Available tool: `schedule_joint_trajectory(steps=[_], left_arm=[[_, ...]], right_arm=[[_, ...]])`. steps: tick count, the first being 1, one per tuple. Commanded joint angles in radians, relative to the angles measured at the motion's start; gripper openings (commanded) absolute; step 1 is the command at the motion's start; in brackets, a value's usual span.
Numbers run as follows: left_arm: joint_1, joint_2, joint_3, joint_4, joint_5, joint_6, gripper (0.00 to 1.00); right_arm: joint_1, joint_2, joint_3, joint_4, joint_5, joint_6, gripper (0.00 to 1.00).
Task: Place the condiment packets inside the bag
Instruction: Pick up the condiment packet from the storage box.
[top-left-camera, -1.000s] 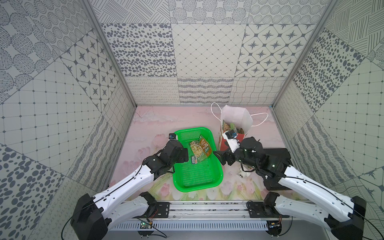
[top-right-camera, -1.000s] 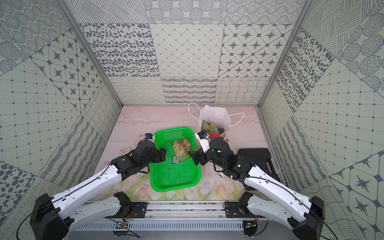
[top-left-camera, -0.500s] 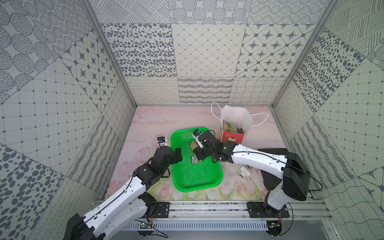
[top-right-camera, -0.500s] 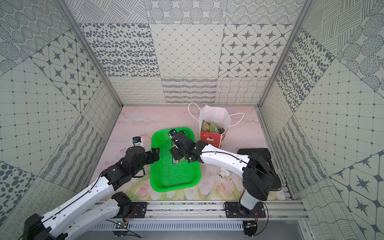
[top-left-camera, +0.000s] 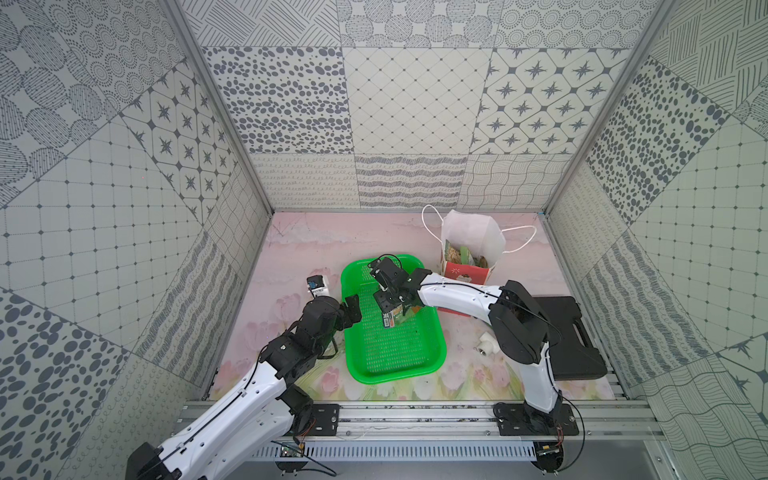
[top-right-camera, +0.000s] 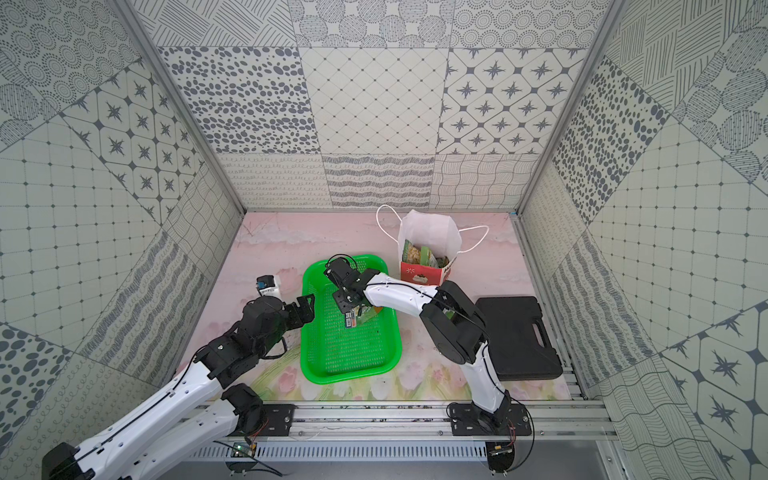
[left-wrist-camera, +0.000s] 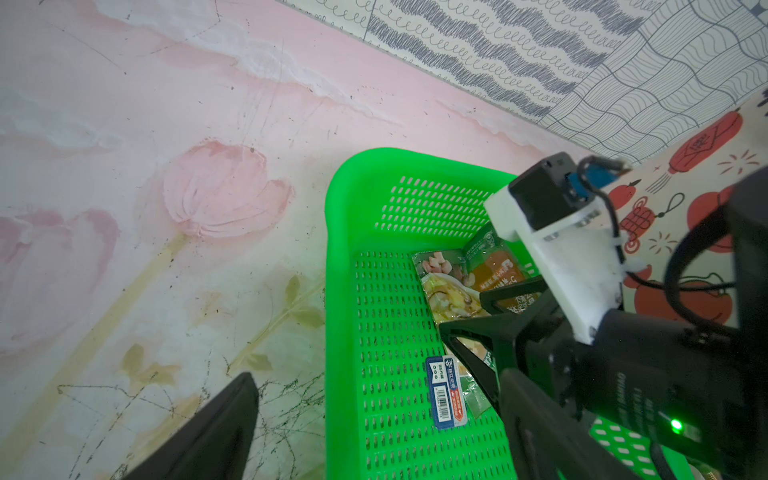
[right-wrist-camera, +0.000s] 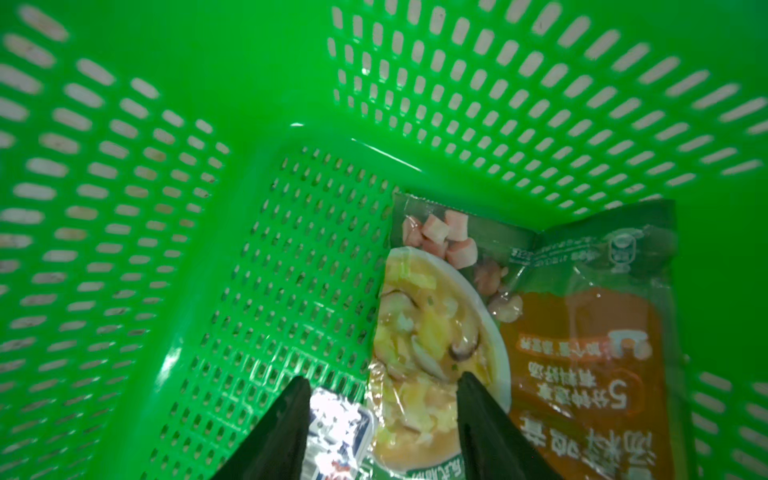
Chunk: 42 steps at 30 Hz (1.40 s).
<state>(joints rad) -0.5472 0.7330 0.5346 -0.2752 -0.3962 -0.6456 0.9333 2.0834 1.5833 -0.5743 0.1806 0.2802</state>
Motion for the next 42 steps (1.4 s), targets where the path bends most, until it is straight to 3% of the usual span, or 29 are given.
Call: schedule_joint_trajectory(steps=[1, 5, 10, 17, 21, 25, 31, 42], left_arm=[[0.004, -0.006, 0.001, 0.042, -0.015, -0.007, 0.94], [0.004, -0.007, 0.001, 0.042, -0.015, -0.008, 0.94], [0.005, -0.007, -0.001, 0.041, -0.017, -0.006, 0.94], [0.003, -0.002, -0.004, 0.050, -0.015, -0.005, 0.94], [0.005, 0.002, -0.005, 0.051, -0.016, -0.003, 0.94], [0.004, -0.001, -0.007, 0.052, -0.020, -0.003, 0.94], [0.004, 0.001, -0.011, 0.057, -0.026, -0.002, 0.94], [0.005, -0.023, -0.025, 0.061, -0.041, -0.001, 0.93]], right_arm=[[-0.015, 0.059, 0.059, -0.037, -0.021, 0.005, 0.59], [-0.034, 0.127, 0.088, -0.052, -0.037, -0.004, 0.58], [-0.033, 0.158, 0.080, -0.064, -0.033, -0.008, 0.50], [-0.013, 0.125, 0.045, -0.062, -0.012, -0.034, 0.28], [0.002, 0.096, 0.034, -0.062, 0.003, -0.051, 0.11], [0.016, 0.053, 0.022, -0.059, 0.013, -0.065, 0.01], [0.043, -0.075, -0.044, 0.002, 0.031, -0.079, 0.00], [0.050, -0.337, -0.202, 0.194, -0.055, -0.073, 0.00]])
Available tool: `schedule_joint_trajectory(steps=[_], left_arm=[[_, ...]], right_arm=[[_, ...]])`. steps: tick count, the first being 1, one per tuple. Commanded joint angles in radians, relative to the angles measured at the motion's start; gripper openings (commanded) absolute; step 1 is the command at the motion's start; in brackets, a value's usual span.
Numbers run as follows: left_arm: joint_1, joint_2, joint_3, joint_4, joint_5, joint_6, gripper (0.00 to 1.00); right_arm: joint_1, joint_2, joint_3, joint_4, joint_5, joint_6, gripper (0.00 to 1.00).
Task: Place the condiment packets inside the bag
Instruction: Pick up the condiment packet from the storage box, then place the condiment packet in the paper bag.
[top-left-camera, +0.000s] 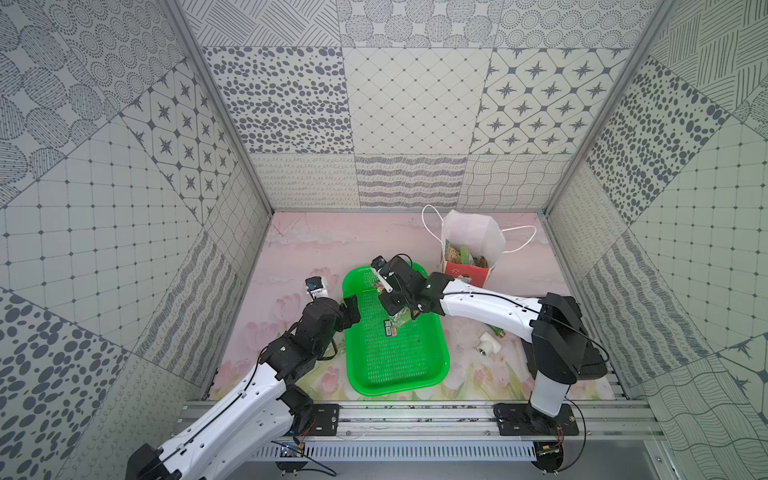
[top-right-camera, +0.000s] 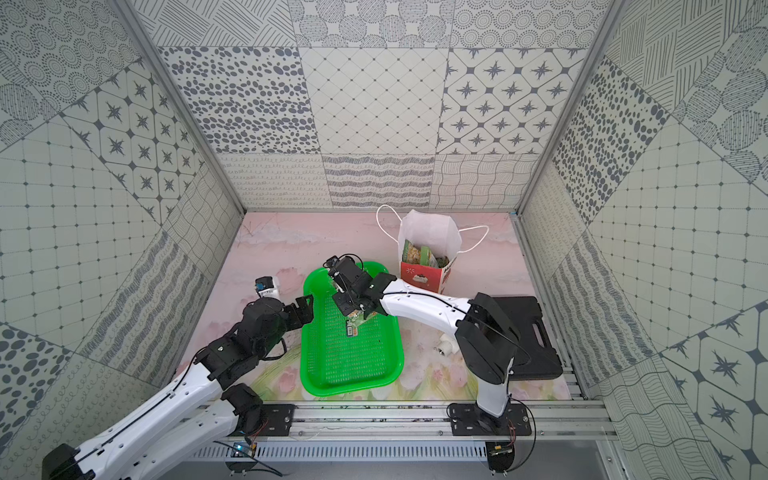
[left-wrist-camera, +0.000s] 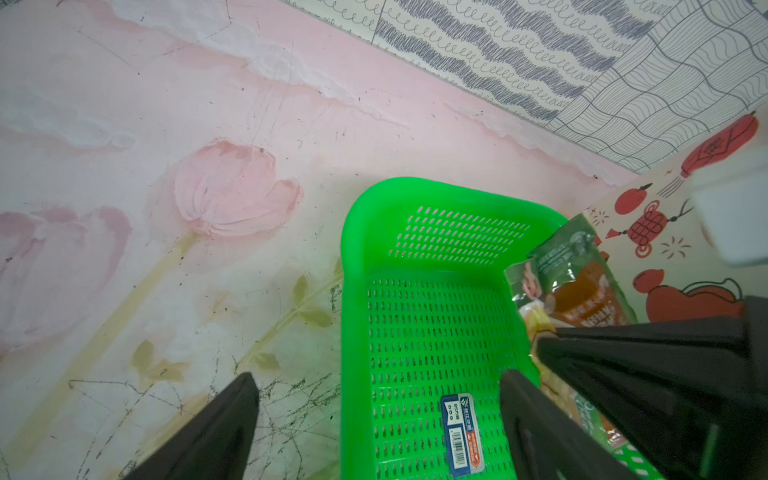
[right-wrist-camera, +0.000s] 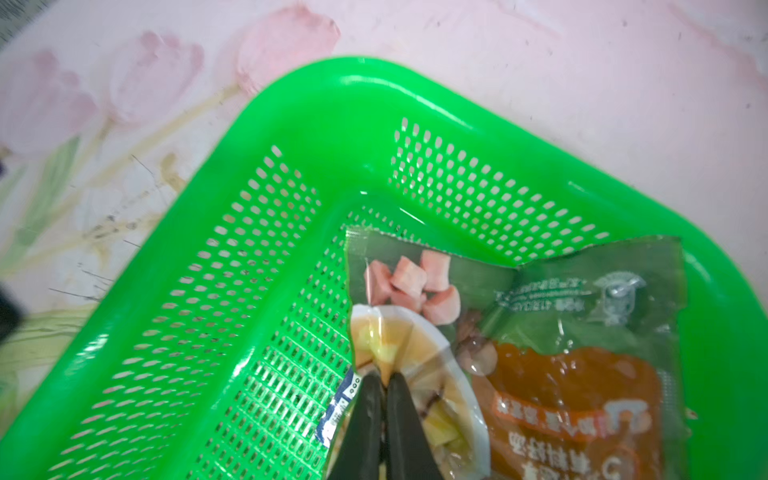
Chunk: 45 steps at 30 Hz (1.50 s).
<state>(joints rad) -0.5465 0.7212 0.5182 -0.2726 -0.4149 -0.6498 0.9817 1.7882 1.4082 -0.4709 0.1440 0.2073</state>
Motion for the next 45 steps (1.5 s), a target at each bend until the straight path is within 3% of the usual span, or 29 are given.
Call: schedule_joint_trajectory(steps=[1, 17, 28, 36, 45], left_arm=[[0.003, -0.014, -0.008, 0.059, -0.023, 0.004, 0.93], [0.004, -0.038, -0.013, 0.057, -0.018, 0.001, 0.93], [0.004, -0.046, -0.018, 0.057, -0.021, 0.001, 0.93], [0.003, -0.044, -0.020, 0.060, -0.028, 0.007, 0.93], [0.004, -0.043, -0.020, 0.059, -0.032, 0.006, 0.93]], right_arm=[[0.002, -0.056, -0.033, 0.094, -0.025, 0.001, 0.00], [0.007, -0.361, -0.054, 0.158, -0.250, 0.070, 0.00], [-0.024, -0.580, -0.040, 0.160, -0.204, 0.054, 0.00], [-0.197, -0.699, -0.039, 0.161, -0.259, 0.118, 0.00], [-0.414, -0.661, 0.011, 0.169, -0.361, 0.221, 0.00]])
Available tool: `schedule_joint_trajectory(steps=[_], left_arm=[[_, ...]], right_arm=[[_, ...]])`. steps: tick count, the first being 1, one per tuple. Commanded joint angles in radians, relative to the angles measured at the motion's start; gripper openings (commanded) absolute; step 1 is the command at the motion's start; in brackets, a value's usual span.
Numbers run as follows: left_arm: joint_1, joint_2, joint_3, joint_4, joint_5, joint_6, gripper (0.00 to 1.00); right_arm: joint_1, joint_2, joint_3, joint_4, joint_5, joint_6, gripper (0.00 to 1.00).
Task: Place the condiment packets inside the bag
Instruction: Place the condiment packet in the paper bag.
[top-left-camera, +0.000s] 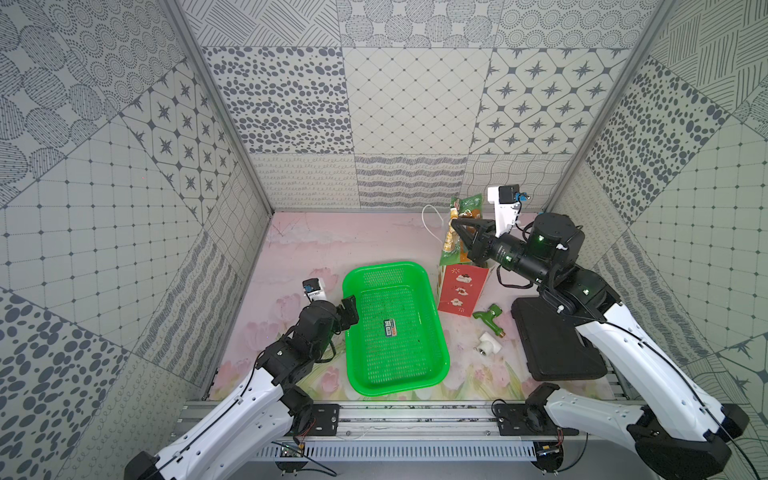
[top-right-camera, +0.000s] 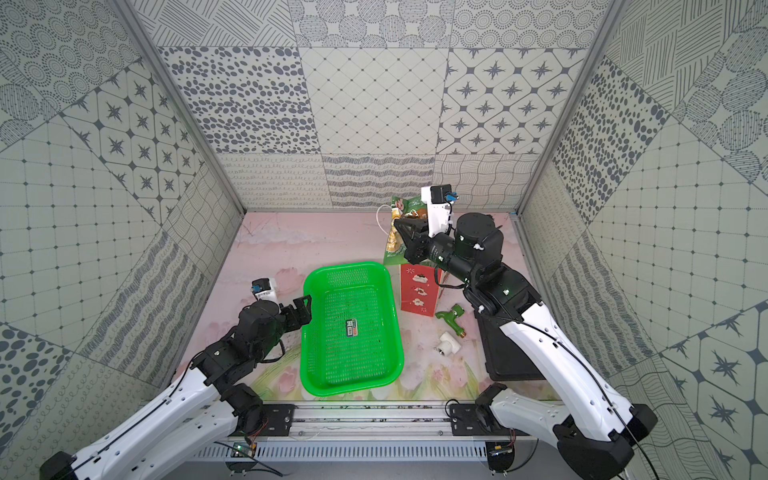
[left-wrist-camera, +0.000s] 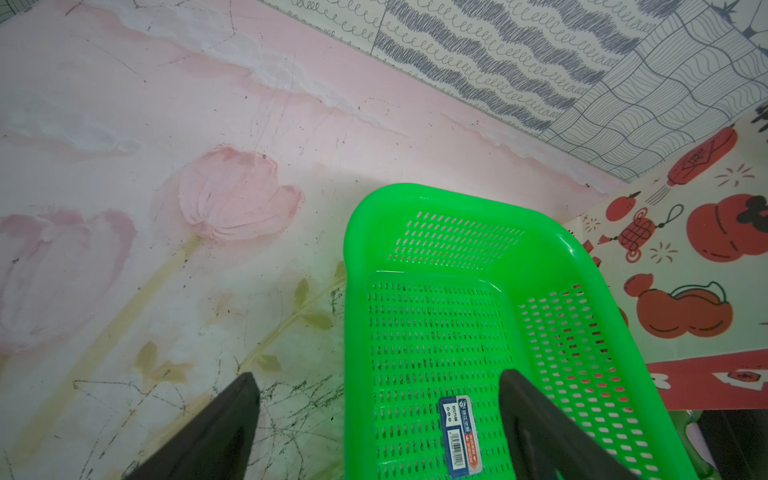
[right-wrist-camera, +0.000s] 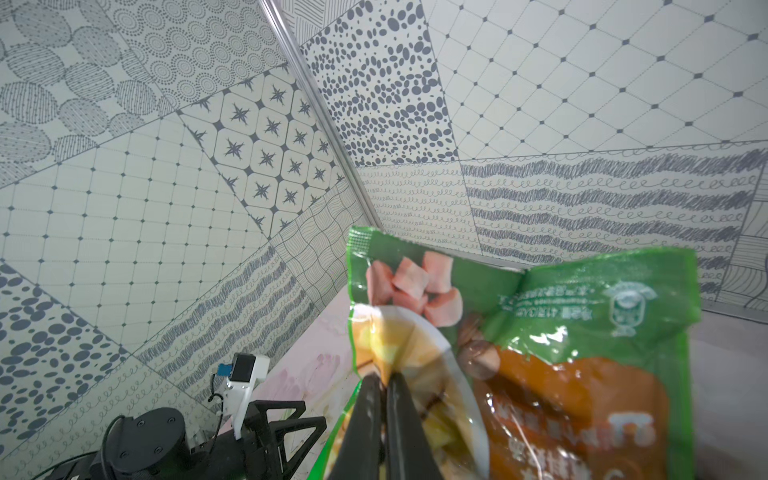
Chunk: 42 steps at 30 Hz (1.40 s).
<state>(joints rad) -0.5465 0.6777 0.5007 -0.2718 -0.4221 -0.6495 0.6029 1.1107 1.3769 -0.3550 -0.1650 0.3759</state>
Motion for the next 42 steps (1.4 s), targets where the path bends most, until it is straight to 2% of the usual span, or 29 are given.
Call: schedule_joint_trajectory(steps=[1, 12, 25, 29, 30, 32, 33, 37, 42], left_arm=[[0.004, 0.000, -0.002, 0.059, -0.024, 0.006, 0.93], [0.004, -0.001, -0.002, 0.058, -0.032, 0.010, 0.93], [0.003, 0.005, 0.001, 0.057, -0.027, 0.010, 0.93], [0.004, 0.013, 0.003, 0.049, -0.039, 0.006, 0.93], [0.003, 0.020, 0.008, 0.042, -0.050, 0.004, 0.93], [0.007, 0.039, 0.022, 0.014, -0.073, -0.004, 0.93], [0.004, 0.051, 0.028, 0.005, -0.080, -0.008, 0.93], [0.005, 0.089, 0.045, -0.018, -0.084, -0.023, 0.93], [0.007, 0.114, 0.049, -0.024, -0.065, -0.043, 0.94]], right_arm=[[-0.056, 0.028, 0.047, 0.053, -0.055, 0.066, 0.00], [-0.245, 0.156, 0.032, 0.069, -0.181, 0.202, 0.00], [-0.302, 0.184, -0.105, 0.092, -0.183, 0.215, 0.00], [-0.312, 0.188, -0.106, 0.092, -0.220, 0.211, 0.00], [-0.312, 0.190, -0.099, 0.091, -0.228, 0.209, 0.04], [-0.313, 0.188, -0.088, 0.089, -0.232, 0.208, 0.27], [-0.313, 0.187, -0.083, 0.087, -0.235, 0.207, 0.34], [-0.314, 0.178, -0.070, 0.071, -0.247, 0.202, 0.49], [-0.313, 0.132, -0.070, 0.046, -0.267, 0.190, 0.58]])
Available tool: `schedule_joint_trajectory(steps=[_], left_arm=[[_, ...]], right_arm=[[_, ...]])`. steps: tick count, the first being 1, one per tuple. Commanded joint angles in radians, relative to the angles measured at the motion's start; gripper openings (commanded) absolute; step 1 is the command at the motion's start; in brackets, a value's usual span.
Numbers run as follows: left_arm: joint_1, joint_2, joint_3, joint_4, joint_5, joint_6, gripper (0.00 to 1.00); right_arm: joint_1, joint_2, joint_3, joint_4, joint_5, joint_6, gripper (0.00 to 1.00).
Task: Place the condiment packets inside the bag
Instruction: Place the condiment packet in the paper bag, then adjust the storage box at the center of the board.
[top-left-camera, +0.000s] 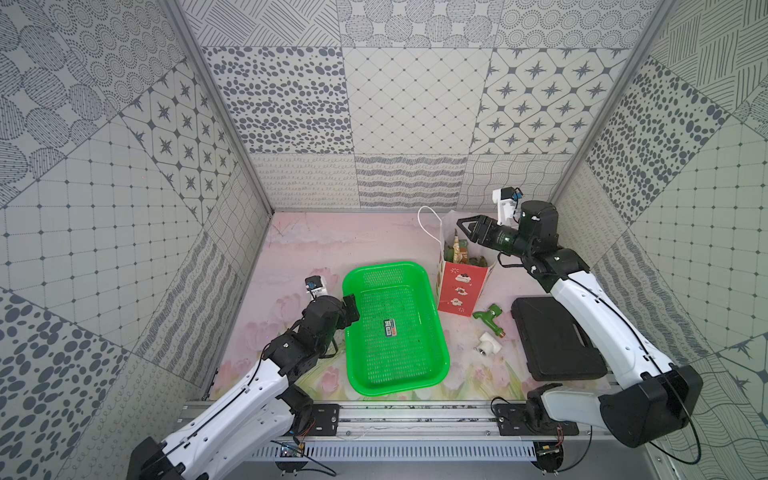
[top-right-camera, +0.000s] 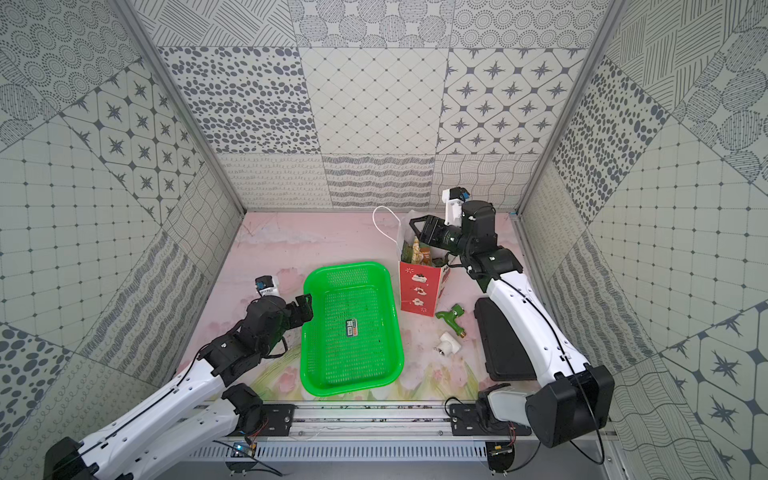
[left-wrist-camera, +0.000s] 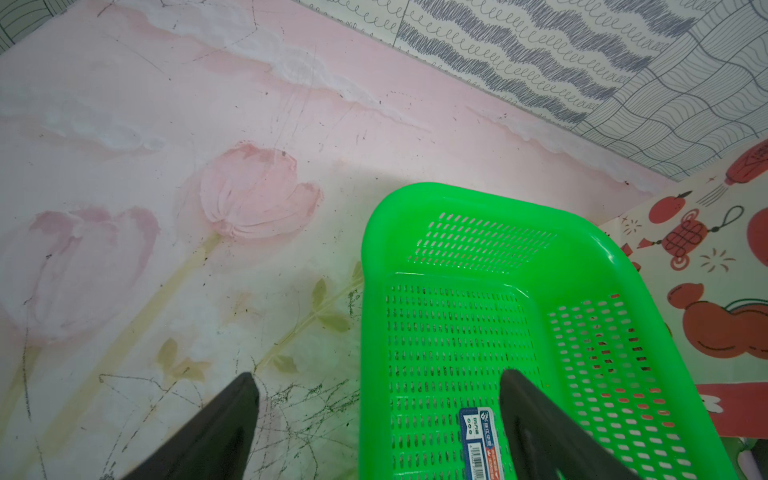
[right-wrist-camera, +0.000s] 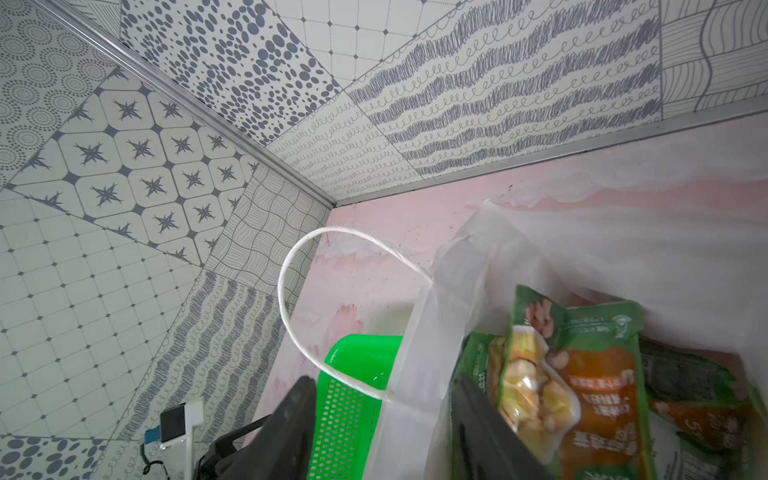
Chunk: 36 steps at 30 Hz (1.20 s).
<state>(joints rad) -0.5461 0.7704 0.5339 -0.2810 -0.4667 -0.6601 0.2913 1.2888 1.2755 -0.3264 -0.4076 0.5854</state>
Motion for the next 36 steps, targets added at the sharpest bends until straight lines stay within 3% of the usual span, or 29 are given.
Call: schedule_joint_trajectory(steps=[1, 11, 18, 27, 36], left_arm=[[0.005, 0.024, 0.015, -0.020, -0.017, -0.044, 0.94], [0.006, 0.101, -0.018, -0.004, 0.099, -0.217, 0.96], [0.017, 0.151, -0.048, 0.141, 0.228, -0.235, 0.96], [0.023, 0.277, 0.044, 0.247, 0.281, -0.206, 0.96], [0.028, 0.428, 0.172, 0.309, 0.334, -0.154, 0.96]], right_arm=[[-0.001, -0.061, 0.031, 0.005, -0.028, -0.028, 0.60], [-0.001, -0.239, -0.008, -0.166, -0.009, -0.139, 0.97], [-0.001, -0.433, -0.178, -0.232, 0.170, -0.207, 0.97], [0.000, -0.685, -0.374, -0.263, 0.549, -0.289, 0.97], [-0.002, -0.790, -0.458, -0.282, 0.705, -0.268, 0.97]])
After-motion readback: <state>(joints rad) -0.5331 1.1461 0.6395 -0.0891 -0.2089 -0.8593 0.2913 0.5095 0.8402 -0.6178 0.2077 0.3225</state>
